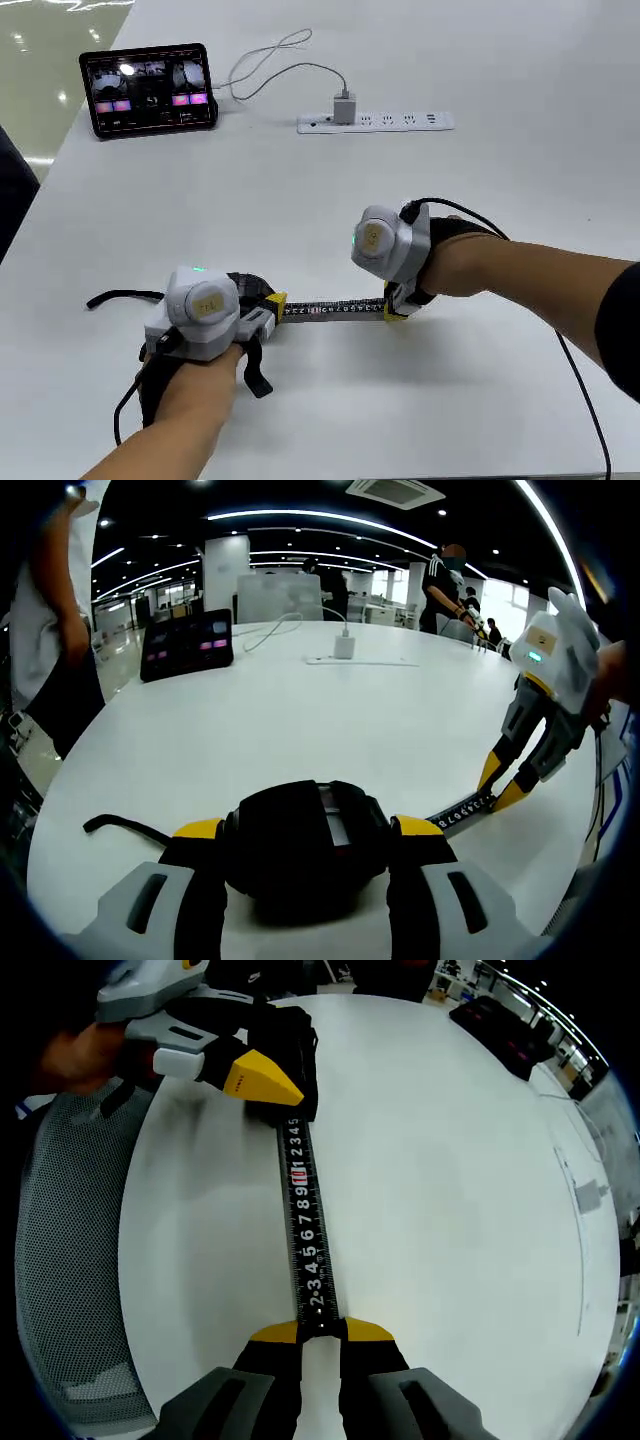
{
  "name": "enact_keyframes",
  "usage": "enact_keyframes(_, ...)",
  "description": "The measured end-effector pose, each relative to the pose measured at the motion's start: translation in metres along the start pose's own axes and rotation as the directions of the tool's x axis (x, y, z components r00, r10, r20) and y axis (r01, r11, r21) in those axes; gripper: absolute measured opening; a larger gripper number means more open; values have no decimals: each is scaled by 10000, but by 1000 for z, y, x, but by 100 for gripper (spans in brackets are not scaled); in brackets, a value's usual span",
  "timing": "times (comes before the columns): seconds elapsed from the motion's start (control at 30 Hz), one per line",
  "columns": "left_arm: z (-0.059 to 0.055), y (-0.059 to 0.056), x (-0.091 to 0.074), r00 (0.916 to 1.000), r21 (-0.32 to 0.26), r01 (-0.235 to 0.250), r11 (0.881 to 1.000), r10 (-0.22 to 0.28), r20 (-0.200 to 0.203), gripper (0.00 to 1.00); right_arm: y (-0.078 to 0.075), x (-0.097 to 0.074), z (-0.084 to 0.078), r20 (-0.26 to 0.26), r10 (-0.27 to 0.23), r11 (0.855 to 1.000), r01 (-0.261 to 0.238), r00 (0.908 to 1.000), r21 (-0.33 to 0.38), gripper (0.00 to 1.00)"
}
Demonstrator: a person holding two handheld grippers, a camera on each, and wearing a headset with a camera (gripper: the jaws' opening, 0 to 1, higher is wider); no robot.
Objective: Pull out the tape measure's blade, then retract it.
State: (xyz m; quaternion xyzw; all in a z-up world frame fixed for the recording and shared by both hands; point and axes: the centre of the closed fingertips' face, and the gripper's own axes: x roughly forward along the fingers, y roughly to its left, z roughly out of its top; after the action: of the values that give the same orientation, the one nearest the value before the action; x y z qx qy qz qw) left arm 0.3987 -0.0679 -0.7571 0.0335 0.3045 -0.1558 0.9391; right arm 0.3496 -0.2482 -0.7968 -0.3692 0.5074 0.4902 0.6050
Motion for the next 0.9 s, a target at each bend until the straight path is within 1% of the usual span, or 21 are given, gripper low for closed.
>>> enact_keyframes(0.17, 0, 0, 0, 10000, -37, -34, 10000, 35, 71, 61, 1, 1, 2, 14, -17, 10000, 17, 10000, -32, 9)
enact_keyframes(0.3, 0, 0, 0, 10000, -54, -23, 10000, 22, -61, 61, 1, 1, 4, 88, 25, 9999, -24, 10000, -113, 9)
enact_keyframes(0.37, -1, 0, 0, 10000, -62, -11, 10000, 10, -77, 61, 1, 1, 6, 194, 63, 10000, -62, 9998, -5, 9)
enact_keyframes(0.53, -1, 0, 0, 10000, -64, -7, 10000, 6, -87, 61, 1, 2, 10, 141, 10, 9999, -8, 9999, -125, 9)
enact_keyframes(0.9, -1, 0, -1, 10000, -62, -22, 10000, 22, 2, 61, 2, 4, 13, 230, 32, 9999, -30, 9997, -119, 9)
